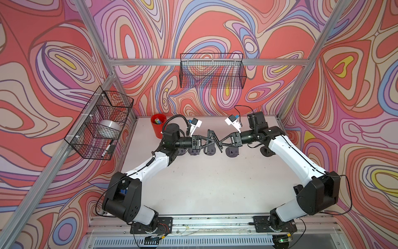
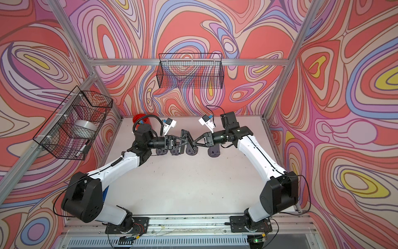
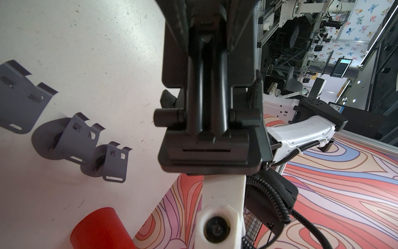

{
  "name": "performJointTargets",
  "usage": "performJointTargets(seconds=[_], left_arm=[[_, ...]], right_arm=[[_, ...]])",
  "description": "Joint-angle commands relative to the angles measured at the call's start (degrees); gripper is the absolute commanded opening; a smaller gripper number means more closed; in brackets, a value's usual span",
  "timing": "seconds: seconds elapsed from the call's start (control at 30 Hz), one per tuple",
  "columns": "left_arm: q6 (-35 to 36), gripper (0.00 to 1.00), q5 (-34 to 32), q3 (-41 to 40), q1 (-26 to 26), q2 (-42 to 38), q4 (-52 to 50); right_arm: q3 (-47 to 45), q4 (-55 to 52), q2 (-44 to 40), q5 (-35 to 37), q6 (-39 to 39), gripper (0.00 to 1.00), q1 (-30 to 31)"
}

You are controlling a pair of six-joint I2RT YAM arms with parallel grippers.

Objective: Open the phone stand

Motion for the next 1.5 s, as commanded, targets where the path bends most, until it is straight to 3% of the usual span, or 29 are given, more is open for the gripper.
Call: performJointTargets(seconds=[0.0, 0.07, 0.47, 0.6, 0.8, 0.97, 1.07, 1.2, 1.33, 1.47], left_arm=[[-2.95, 0.00, 0.22, -1.01, 2.92, 0.01, 5.03], [-3.55, 0.00, -0.31, -1.01, 2.40, 0.59, 6.13], [-11.89, 0.00, -3.28, -2.69, 1.38, 4.48, 20.04], [-12.45, 0.00, -3.69, -2.67, 1.23, 4.79, 21.14], [-12.03, 0.00, -5.37, -2.40, 1.21, 4.46, 20.38], [-8.70, 0.00, -7.60, -0.46, 1.30, 3.63, 13.13], [-5.39, 0.00, -9.29, 0.38, 1.26, 2.51, 7.37], [-4.01, 0.00, -11.94, -0.50, 1.18, 1.20, 8.02], [-8.29, 0.00, -13.01, -1.44, 0.84, 2.75, 15.25], [-9.43, 0.00, -13.64, -1.19, 0.51, 4.14, 16.51]], right_arm=[[1.72, 0.81, -3.10, -0.12, 0.71, 0.00, -3.50], [1.76, 1.20, -3.00, -0.03, 1.04, 0.01, -3.49], [1.35, 7.13, -5.58, 4.18, 7.84, 0.43, -3.50], [1.45, 7.16, -6.47, 8.11, 9.23, 0.51, -3.50], [1.13, 2.93, -9.68, 21.07, 8.41, 0.53, -1.71], [-0.34, -1.29, -14.28, 39.16, 3.92, 0.55, 6.43], [-1.82, -1.36, -16.05, 46.85, 5.62, 0.56, 9.39], [-10.00, 8.06, -20.80, 48.73, 17.07, 0.53, 9.52], [-19.68, 19.42, -26.20, 49.76, 28.33, 0.50, 9.91], [-15.97, 12.94, -24.32, 55.98, 23.48, 0.50, 13.40]])
